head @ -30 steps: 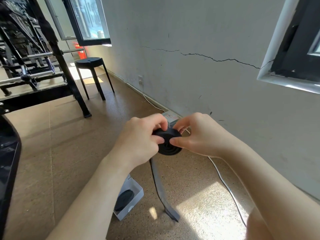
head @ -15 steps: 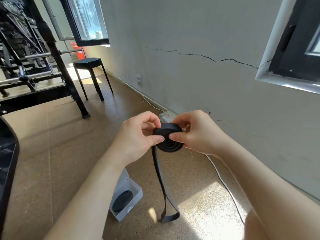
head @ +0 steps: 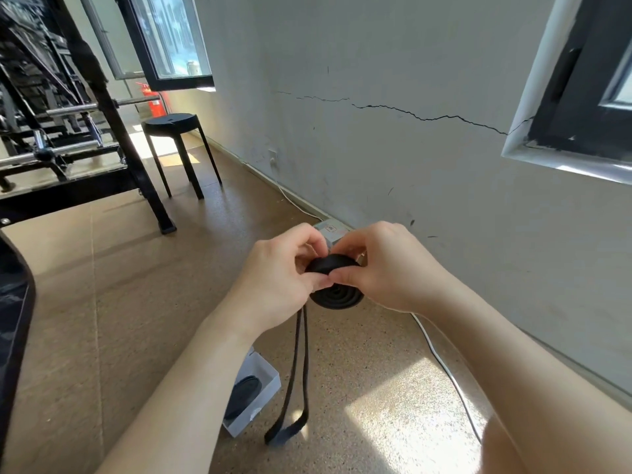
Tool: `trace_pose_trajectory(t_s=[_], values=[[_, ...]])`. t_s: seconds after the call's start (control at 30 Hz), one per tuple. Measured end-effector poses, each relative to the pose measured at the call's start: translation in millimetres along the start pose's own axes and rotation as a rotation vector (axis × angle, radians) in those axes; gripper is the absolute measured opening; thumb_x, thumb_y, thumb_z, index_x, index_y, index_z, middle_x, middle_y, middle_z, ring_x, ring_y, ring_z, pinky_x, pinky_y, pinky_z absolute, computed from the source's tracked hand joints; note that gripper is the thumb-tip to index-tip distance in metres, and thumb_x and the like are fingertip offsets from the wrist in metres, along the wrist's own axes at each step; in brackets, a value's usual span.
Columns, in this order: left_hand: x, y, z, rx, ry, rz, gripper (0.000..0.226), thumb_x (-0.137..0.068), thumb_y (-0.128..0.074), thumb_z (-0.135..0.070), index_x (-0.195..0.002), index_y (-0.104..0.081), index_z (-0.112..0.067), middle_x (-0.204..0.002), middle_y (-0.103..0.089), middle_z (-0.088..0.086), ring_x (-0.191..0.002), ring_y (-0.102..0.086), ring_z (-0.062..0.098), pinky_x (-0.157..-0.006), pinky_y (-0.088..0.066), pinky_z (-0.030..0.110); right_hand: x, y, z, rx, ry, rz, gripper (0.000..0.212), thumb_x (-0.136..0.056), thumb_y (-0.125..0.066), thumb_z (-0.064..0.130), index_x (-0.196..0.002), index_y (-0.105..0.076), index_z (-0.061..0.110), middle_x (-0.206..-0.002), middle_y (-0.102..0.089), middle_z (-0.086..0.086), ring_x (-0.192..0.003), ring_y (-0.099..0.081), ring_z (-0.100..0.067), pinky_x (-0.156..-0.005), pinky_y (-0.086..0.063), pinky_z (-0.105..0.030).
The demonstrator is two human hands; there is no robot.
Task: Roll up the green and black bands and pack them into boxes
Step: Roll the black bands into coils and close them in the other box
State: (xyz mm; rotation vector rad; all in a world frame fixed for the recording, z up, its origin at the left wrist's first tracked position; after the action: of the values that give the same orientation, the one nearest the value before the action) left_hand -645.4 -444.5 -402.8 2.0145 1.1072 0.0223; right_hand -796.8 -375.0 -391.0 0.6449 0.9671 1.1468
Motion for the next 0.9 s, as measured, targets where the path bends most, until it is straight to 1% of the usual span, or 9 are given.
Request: trace_pose_trajectory(t_s=[0.13,0.2,0.33,0.47,0.57,0.63,0.73,0.8,0.9], values=[[-1.7,8.4,7.4,0.049,0.098,0.026,0.031,-0.074,-0.079,-0.014,-0.085,-0.055,-0.031,-0.085,-0.071,-0.01,-0.084,-0.064,-0.003,-0.072,-0.052,0.02,-1.3,2.3,-9.5,-0.25,-0.094,-0.038,0.013,-0.083,-0.074,0.023,-0.095,-0.072,0.023,-0.077,-0.064,0.012,-0.069,-0.059,-0.004,-0.068,-0.051,-0.028],[-1.7,9.6,8.9,0.101,0.12,0.031,0.031,-0.076,-0.078,-0.012,-0.084,-0.054,-0.03,-0.084,-0.073,-0.011,-0.082,-0.068,0.001,-0.075,-0.055,0.026,-2.0,2.7,-11.6,-0.364,-0.111,-0.048,0.011,-0.083,-0.074,0.018,-0.091,-0.068,0.024,-0.073,-0.061,0.012,-0.062,-0.058,-0.005,-0.063,-0.049,-0.028],[-1.7,9.9,7.5,0.099,0.073,-0.028,0.031,-0.076,-0.075,-0.002,-0.084,-0.056,-0.025,-0.076,-0.073,-0.011,-0.072,-0.069,0.002,-0.065,-0.054,0.017,-2.8,0.2,-10.5,-0.464,-0.127,-0.012,0.011,-0.085,-0.072,0.016,-0.089,-0.066,0.024,-0.081,-0.064,0.003,-0.054,-0.06,-0.008,-0.055,-0.05,-0.026],[0.1,8.1,5.2,-0.084,-0.002,-0.01,0.032,-0.077,-0.074,-0.007,-0.084,-0.055,-0.031,-0.076,-0.069,-0.016,-0.066,-0.062,-0.004,-0.058,-0.05,0.012,-0.5,-0.9,-6.3,-0.21,-0.033,0.028,0.018,-0.082,-0.072,0.026,-0.1,-0.068,0.028,-0.093,-0.068,0.01,-0.071,-0.058,0.005,-0.071,-0.046,-0.023],[0.5,1.6,0.9,-0.203,-0.084,0.011,0.034,-0.077,-0.074,-0.008,-0.084,-0.053,-0.035,-0.074,-0.066,-0.014,-0.061,-0.055,-0.005,-0.055,-0.04,0.006,1.1,-2.7,3.0,0.031,0.024,0.052,0.025,-0.082,-0.07,0.036,-0.106,-0.071,0.029,-0.093,-0.071,0.008,-0.082,-0.06,-0.01,-0.075,-0.048,-0.03],[0.0,-0.9,-0.7,-0.155,-0.077,-0.013,0.035,-0.076,-0.074,-0.006,-0.083,-0.055,-0.035,-0.075,-0.066,-0.014,-0.062,-0.056,-0.005,-0.056,-0.04,0.005,-0.1,-1.3,4.8,0.125,0.017,0.02,0.024,-0.084,-0.069,0.036,-0.107,-0.07,0.029,-0.089,-0.069,0.006,-0.082,-0.058,-0.017,-0.072,-0.046,-0.03],[-1.6,2.0,0.0,0.045,0.003,-0.076,0.027,-0.072,-0.079,-0.002,-0.085,-0.062,-0.018,-0.079,-0.071,-0.01,-0.066,-0.063,-0.004,-0.062,-0.048,0.007,-0.5,2.0,-0.4,0.058,-0.021,-0.033,0.02,-0.084,-0.071,0.032,-0.103,-0.07,0.026,-0.085,-0.066,0.007,-0.08,-0.058,-0.014,-0.068,-0.043,-0.027],[-2.9,5.0,1.2,0.119,0.055,-0.085,0.026,-0.07,-0.081,-0.004,-0.085,-0.064,-0.016,-0.082,-0.072,-0.008,-0.073,-0.067,-0.003,-0.068,-0.053,0.011,-0.6,2.2,-4.1,-0.034,-0.053,-0.046,0.02,-0.083,-0.072,0.031,-0.102,-0.071,0.024,-0.085,-0.067,0.008,-0.078,-0.06,-0.011,-0.067,-0.045,-0.023],[-3.5,7.4,3.1,0.133,0.088,-0.064,0.025,-0.071,-0.082,-0.007,-0.084,-0.063,-0.016,-0.08,-0.073,-0.008,-0.074,-0.068,-0.003,-0.067,-0.053,0.01,-1.5,1.2,-5.7,-0.095,-0.078,-0.069,0.019,-0.083,-0.073,0.029,-0.101,-0.071,0.024,-0.081,-0.063,0.012,-0.074,-0.057,-0.006,-0.065,-0.043,-0.02]])
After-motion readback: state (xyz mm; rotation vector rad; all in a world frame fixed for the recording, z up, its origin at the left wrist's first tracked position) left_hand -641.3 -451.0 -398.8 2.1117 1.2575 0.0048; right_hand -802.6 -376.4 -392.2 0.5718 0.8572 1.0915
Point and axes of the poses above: each hand's wrist, its own x-axis away from the middle knuckle, its own y-axis out of the back of the hand, z = x × y, the point moved 1 cm from there along -x, towards the middle knuckle
